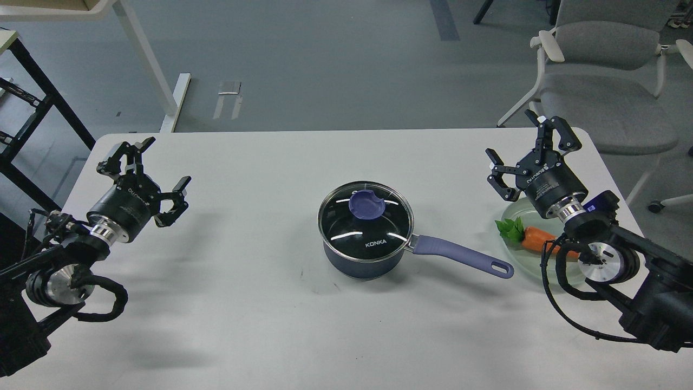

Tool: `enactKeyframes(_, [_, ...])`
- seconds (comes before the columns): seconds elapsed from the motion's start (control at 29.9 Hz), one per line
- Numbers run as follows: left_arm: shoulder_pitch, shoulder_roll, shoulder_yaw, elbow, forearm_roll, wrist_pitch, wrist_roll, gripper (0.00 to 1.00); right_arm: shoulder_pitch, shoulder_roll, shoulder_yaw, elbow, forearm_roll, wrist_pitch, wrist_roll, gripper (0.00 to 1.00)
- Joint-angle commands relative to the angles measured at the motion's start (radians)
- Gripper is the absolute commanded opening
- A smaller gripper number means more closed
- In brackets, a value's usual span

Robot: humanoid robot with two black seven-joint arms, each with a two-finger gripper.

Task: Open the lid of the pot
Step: 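Move the right gripper toward the purple pot handle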

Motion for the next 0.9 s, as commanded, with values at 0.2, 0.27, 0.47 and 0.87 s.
enactKeyframes(0.2, [-0.009, 0.024, 0.003, 0.0, 0.002, -0.003, 0.003, 0.99, -0.003, -0.062, -0.005, 0.08, -0.011, 0.001, 0.0, 1.0])
enactKeyframes(0.27, [-0.017, 0.047, 0.003, 0.0, 0.002, -0.01, 0.0, 0.99, -0.002, -0.128, -0.008, 0.146, -0.017, 0.001, 0.0, 1.0])
enactKeyframes(0.47, [-0.023, 0.085, -0.005, 0.009, 0.003, -0.055, 0.0, 0.99, 0.041, -0.372, -0.022, 0.392, -0.137, 0.0, 0.0, 1.0])
enactKeyframes(0.87, [-0.132, 0.096, 0.008, 0.004, 0.164, -0.049, -0.032, 0.99, 0.424, -0.453, -0.14, 0.481, -0.897, 0.061, 0.0, 1.0])
